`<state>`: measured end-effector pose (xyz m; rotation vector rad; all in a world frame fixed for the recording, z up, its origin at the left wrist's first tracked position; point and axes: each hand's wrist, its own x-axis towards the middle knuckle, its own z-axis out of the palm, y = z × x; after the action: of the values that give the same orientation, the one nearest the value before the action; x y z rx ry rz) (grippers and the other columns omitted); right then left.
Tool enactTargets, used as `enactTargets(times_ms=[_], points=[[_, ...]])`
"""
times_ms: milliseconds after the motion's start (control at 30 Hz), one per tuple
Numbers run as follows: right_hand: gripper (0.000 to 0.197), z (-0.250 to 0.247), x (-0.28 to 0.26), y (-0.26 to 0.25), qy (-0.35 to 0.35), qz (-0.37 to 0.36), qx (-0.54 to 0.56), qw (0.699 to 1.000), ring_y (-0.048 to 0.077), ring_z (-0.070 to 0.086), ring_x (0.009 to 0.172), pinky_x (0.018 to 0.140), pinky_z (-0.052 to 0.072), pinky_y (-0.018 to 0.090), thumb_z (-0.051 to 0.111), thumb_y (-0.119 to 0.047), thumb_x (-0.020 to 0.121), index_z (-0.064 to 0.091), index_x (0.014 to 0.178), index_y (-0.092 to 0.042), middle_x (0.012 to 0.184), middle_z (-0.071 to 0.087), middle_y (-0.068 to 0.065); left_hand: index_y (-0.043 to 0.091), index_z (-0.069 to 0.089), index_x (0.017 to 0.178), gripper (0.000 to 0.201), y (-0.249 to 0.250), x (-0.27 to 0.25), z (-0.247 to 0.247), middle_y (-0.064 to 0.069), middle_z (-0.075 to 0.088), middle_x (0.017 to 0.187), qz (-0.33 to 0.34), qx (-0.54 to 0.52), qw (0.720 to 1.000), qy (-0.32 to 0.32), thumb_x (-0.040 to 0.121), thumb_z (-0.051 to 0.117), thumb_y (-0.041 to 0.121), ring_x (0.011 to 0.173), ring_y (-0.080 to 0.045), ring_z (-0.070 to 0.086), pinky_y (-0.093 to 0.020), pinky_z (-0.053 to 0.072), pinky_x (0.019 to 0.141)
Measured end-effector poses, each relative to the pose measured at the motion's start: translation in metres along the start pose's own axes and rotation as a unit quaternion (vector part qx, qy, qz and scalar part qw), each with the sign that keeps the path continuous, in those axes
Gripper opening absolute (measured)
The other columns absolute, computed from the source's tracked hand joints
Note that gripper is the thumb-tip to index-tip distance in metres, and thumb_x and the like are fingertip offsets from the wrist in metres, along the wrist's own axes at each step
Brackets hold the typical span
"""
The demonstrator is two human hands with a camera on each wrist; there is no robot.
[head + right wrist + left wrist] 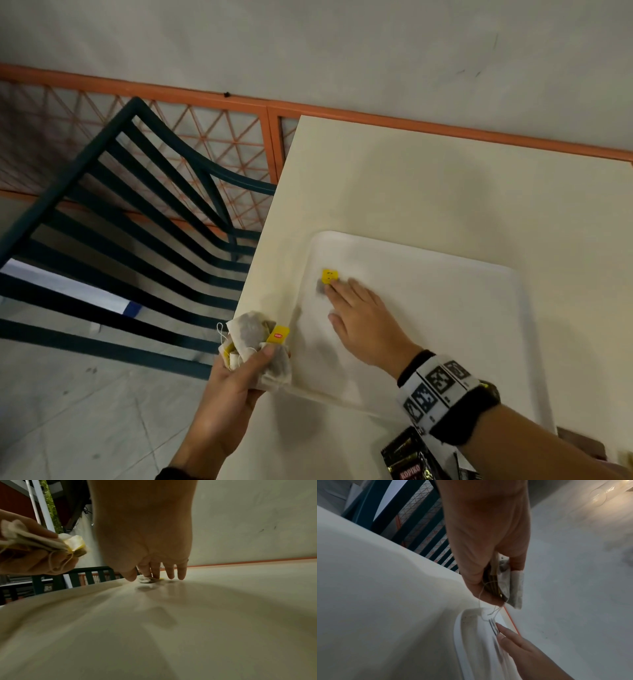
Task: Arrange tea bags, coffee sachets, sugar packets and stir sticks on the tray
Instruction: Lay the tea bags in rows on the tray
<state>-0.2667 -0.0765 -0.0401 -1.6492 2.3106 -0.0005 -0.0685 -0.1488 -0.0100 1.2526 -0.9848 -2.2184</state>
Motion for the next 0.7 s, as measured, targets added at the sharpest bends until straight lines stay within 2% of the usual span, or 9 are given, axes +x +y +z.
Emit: enactTargets(times_ms=[33,100,200,267,333,433,533,600,700], points=[[0.049,-0.003,0.006,0.002,-0.003,0.011,0.001,1.000,0.026,0.066,0.103,0.082,0.054,0.036,0.035,-0.034,0.081,0.065,0.114,-0.013,0.116,0.067,0.002,0.015,0.057,0.112,0.043,0.001,0.002,-0.001,-0.011,0.070,0.101,-0.004,-0.002,1.000,0.001,0.071,0.066,0.012,0.093,-0.028,0.067,-0.027,0.058,0.060],[0.049,-0.009,0.017,0.004,0.002,0.015,0.020,1.000,0.032,0.061,0.111,0.087,0.052,0.040,0.035,-0.032,0.084,0.060,0.120,-0.010,0.123,0.062,0.007,0.015,0.058,0.112,0.058,0.000,0.006,-0.003,-0.011,0.071,0.100,-0.004,0.000,1.000,-0.010,0.059,0.079,0.021,0.094,-0.030,0.067,-0.028,0.058,0.062],[0.051,-0.015,0.032,0.009,-0.026,0.004,0.030,0.999,0.031,0.023,0.141,0.112,0.022,0.042,0.033,-0.028,0.097,0.026,0.144,-0.010,0.153,0.026,0.007,0.018,0.057,0.113,0.073,0.003,0.010,-0.004,-0.012,0.070,0.105,-0.004,-0.001,1.000,-0.018,0.047,0.086,0.031,0.094,-0.028,0.068,-0.029,0.059,0.065],[0.055,-0.016,0.040,0.011,-0.024,0.013,0.015,1.000,0.028,0.012,0.144,0.114,0.014,0.039,0.031,-0.030,0.098,0.014,0.147,-0.012,0.157,0.012,0.003,0.018,0.056,0.115,0.077,0.003,0.013,-0.004,-0.010,0.070,0.104,0.003,-0.005,1.000,-0.023,0.045,0.084,0.030,0.090,-0.024,0.070,-0.028,0.058,0.062],[0.055,-0.016,0.047,0.012,-0.028,0.023,0.013,0.999,0.027,0.010,0.144,0.115,0.013,0.039,0.031,-0.031,0.098,0.012,0.147,-0.013,0.157,0.010,0.002,0.015,0.054,0.118,0.070,0.003,0.015,-0.004,-0.010,0.070,0.103,0.004,-0.007,1.000,-0.029,0.054,0.080,0.024,0.090,-0.025,0.069,-0.027,0.058,0.061],[0.056,-0.018,0.054,0.010,-0.027,0.027,0.009,0.999,0.027,0.012,0.143,0.114,0.014,0.039,0.032,-0.031,0.098,0.013,0.147,-0.013,0.157,0.011,0.004,0.017,0.054,0.115,0.039,0.004,0.016,-0.002,-0.007,0.069,0.100,-0.008,-0.001,1.000,-0.028,0.078,0.062,0.010,0.089,-0.023,0.067,-0.025,0.058,0.059],[0.056,-0.019,0.054,0.010,-0.023,0.027,0.032,0.999,0.028,0.014,0.142,0.114,0.014,0.038,0.034,-0.030,0.098,0.014,0.147,-0.012,0.156,0.012,0.004,0.021,0.056,0.106,0.038,0.004,0.015,-0.002,0.001,0.073,0.084,-0.004,0.007,0.999,-0.035,0.069,0.062,0.015,0.076,-0.015,0.071,-0.022,0.055,0.054],[0.056,-0.019,0.052,0.010,-0.019,0.025,0.047,0.998,0.027,0.014,0.142,0.114,0.014,0.037,0.035,-0.030,0.098,0.014,0.147,-0.014,0.156,0.012,0.003,0.022,0.056,0.106,0.046,0.005,0.013,-0.003,0.000,0.073,0.085,-0.002,0.005,0.999,-0.039,0.062,0.071,0.021,0.076,-0.016,0.071,-0.023,0.056,0.055],[0.055,-0.021,0.046,0.010,0.012,0.017,0.071,0.997,0.026,0.019,0.140,0.111,0.019,0.034,0.037,-0.027,0.097,0.016,0.147,-0.015,0.154,0.018,0.003,0.021,0.057,0.110,0.089,0.003,0.013,-0.002,-0.006,0.073,0.095,0.005,0.009,0.998,-0.056,0.030,0.092,0.041,0.084,-0.020,0.071,-0.025,0.056,0.058]])
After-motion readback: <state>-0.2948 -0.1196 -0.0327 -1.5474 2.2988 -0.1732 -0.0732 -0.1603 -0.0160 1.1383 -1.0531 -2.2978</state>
